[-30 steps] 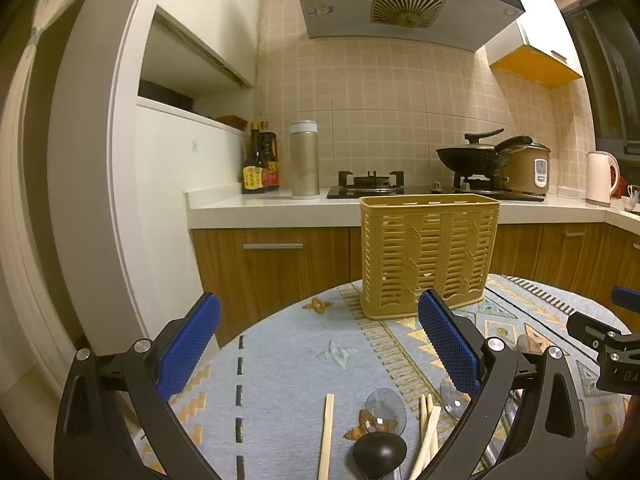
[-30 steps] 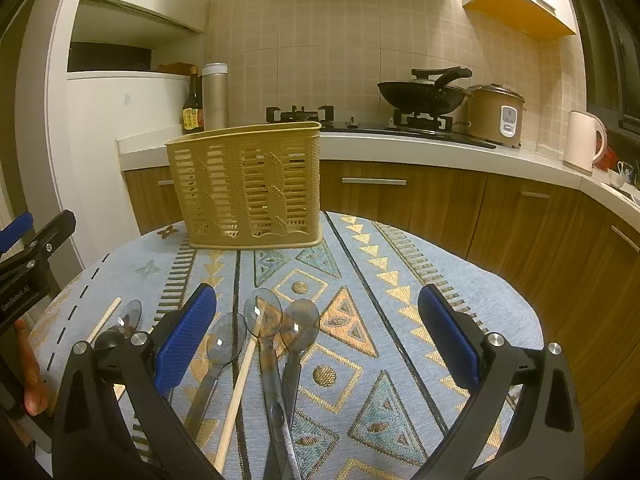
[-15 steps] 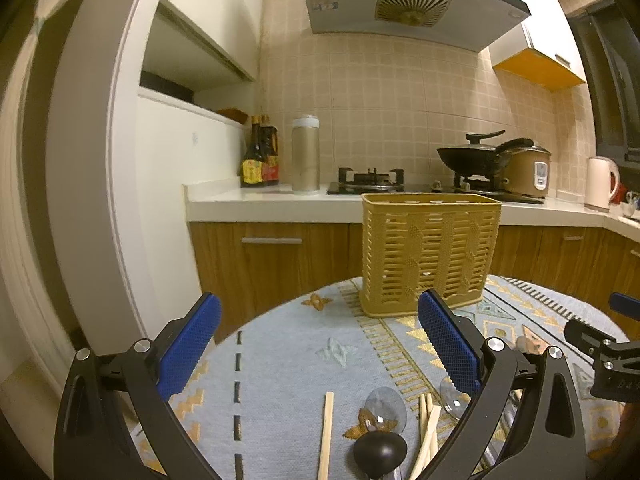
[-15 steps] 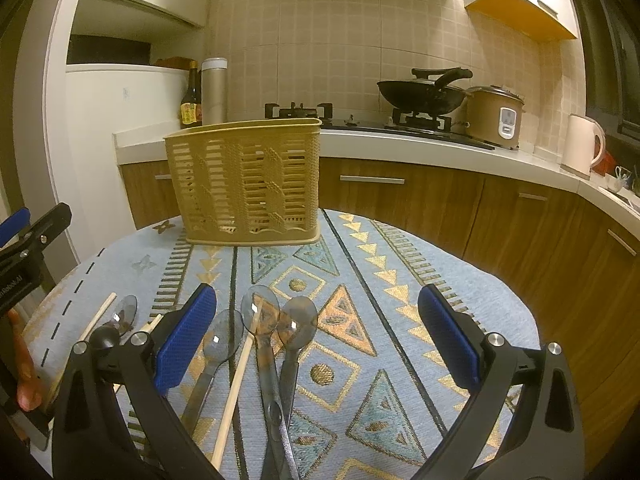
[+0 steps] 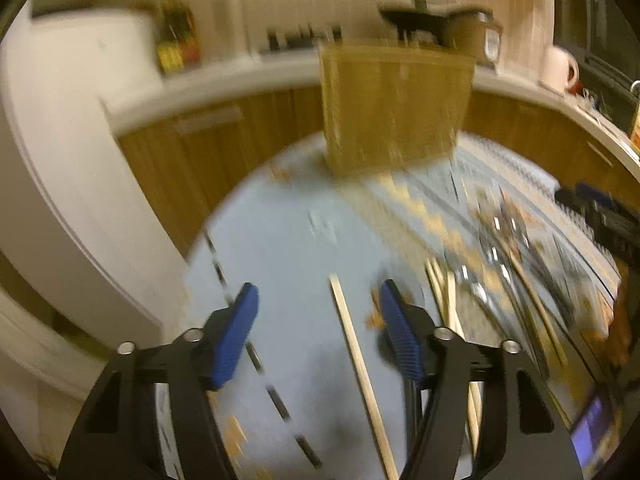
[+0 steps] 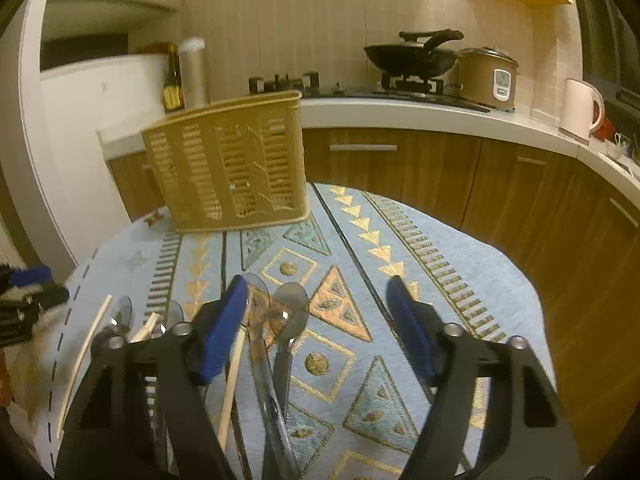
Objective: Organize utensils
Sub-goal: 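Lower and close the left tool on a wooden chopstick while the right tool grasps a clear spoon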
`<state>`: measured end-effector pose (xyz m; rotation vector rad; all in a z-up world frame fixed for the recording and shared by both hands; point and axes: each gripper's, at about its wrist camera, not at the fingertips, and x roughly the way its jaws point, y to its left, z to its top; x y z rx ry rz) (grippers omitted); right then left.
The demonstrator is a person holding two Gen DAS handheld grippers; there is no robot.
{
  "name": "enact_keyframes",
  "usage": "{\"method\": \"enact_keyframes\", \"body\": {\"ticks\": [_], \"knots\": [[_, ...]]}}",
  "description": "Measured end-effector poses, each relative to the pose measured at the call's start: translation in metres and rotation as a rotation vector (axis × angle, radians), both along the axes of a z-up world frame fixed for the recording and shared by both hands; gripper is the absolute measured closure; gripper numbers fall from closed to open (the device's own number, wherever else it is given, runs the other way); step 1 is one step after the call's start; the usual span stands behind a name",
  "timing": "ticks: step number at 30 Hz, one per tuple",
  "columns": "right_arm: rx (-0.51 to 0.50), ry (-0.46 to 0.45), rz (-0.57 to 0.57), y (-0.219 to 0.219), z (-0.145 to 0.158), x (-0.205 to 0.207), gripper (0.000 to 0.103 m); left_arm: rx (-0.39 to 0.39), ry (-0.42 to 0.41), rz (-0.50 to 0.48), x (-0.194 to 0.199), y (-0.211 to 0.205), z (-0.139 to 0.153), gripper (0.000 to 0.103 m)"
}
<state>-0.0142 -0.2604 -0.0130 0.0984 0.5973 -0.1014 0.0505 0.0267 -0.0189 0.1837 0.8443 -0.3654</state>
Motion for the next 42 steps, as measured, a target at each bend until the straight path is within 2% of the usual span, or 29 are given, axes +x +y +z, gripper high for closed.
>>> {"method": "enact_keyframes", "body": {"ticks": [3,5,9,13,15,19,23,26,30,39,42], "knots": [[-0.01,0.056,0.027,0.0,0.005,0.007,0.052,-0.049,0.099,-0.022,0.009,0.008,-0.01,0.056],[-0.008,0.088,0.047,0.001,0.006,0.012,0.054,-0.066,0.149,-0.027,0.021,0.009,-0.013,0.057],[0.013,0.198,0.085,-0.004,0.007,0.027,0.059,-0.038,0.246,-0.059,0.042,-0.001,-0.022,0.06],[0.037,0.305,0.122,-0.014,0.006,0.041,0.06,0.02,0.327,-0.083,0.049,-0.012,-0.036,0.072],[0.083,0.383,0.167,-0.018,0.001,0.05,0.06,0.043,0.32,-0.088,0.049,-0.014,-0.037,0.073],[0.161,0.506,0.239,-0.015,-0.016,0.062,0.07,0.088,0.319,-0.093,0.047,-0.02,-0.038,0.075],[0.114,0.516,0.315,0.002,-0.018,0.062,0.072,0.117,0.323,-0.105,0.047,-0.022,-0.038,0.076],[0.095,0.557,0.356,0.014,-0.022,0.07,0.075,0.126,0.337,-0.116,0.049,-0.021,-0.037,0.077],[0.057,0.601,0.365,0.022,-0.031,0.08,0.075,0.142,0.367,-0.143,0.051,-0.02,-0.036,0.077],[0.03,0.671,0.395,0.027,-0.035,0.088,0.075,0.178,0.437,-0.176,0.063,-0.024,-0.036,0.078],[0.078,0.705,0.41,0.021,-0.035,0.09,0.075,0.166,0.458,-0.176,0.07,-0.027,-0.039,0.078]]}}
